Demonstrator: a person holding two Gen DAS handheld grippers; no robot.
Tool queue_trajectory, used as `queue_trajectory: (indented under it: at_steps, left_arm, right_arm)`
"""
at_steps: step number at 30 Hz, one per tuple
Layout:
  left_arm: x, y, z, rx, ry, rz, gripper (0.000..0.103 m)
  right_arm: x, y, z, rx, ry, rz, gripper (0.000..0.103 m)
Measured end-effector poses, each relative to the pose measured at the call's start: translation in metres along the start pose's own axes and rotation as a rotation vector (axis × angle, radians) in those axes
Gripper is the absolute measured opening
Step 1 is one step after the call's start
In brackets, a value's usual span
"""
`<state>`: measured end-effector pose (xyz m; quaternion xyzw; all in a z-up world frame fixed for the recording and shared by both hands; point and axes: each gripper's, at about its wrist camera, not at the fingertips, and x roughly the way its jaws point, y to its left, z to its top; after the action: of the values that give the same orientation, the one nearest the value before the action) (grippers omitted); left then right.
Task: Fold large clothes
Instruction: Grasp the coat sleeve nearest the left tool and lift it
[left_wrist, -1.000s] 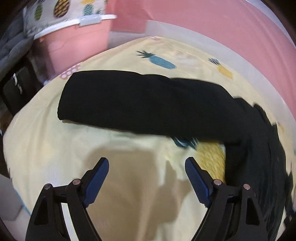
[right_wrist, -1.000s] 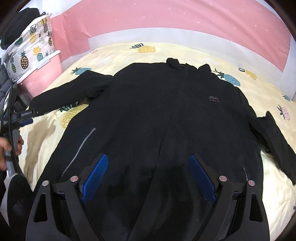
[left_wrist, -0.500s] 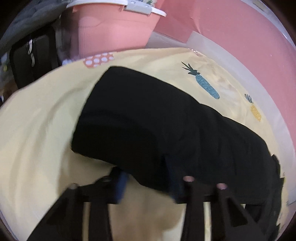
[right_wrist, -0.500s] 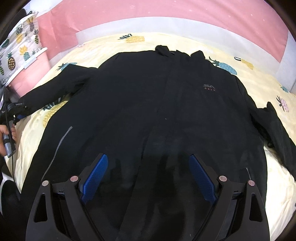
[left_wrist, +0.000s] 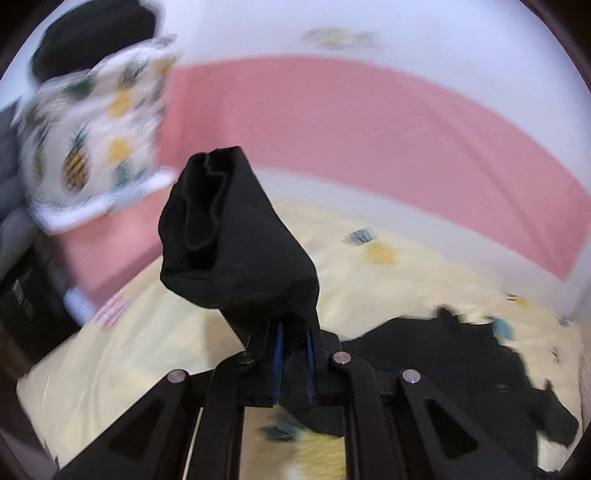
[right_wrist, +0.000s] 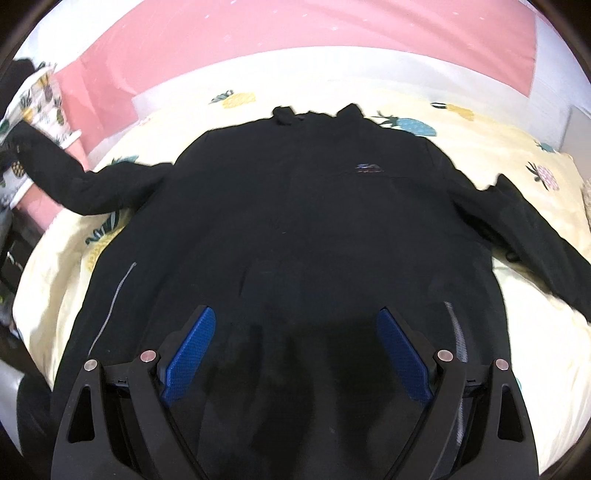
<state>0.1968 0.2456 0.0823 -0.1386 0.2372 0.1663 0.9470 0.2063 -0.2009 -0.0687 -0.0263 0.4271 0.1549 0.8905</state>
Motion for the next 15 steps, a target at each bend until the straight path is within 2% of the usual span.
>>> queue_trajectory:
  at_steps: [4, 7, 10, 15]
  left_arm:
    - [-0.017, -0.074, 0.019, 0.083, -0.02, -0.15, 0.011]
    - [-0.016, -0.131, 0.012, 0.143, 0.004, -0.247, 0.011]
    - [-0.001, -0.181, -0.009, 0.195, 0.061, -0.328, 0.011]
    - [0.041, -0.251, -0.067, 0.266, 0.199, -0.419, 0.011]
  right_arm:
    - [-0.014, -0.025, -0.006, 0.054, -0.024, -0.014, 0.09]
    - [-0.021, -0.046, -0.013, 0.096, -0.035, -0.034, 0.09]
    - [-0.027, -0.067, -0.02, 0.137, -0.038, -0.056, 0.09]
    - [-0.023, -0.099, -0.03, 0.202, -0.02, -0.089, 0.09]
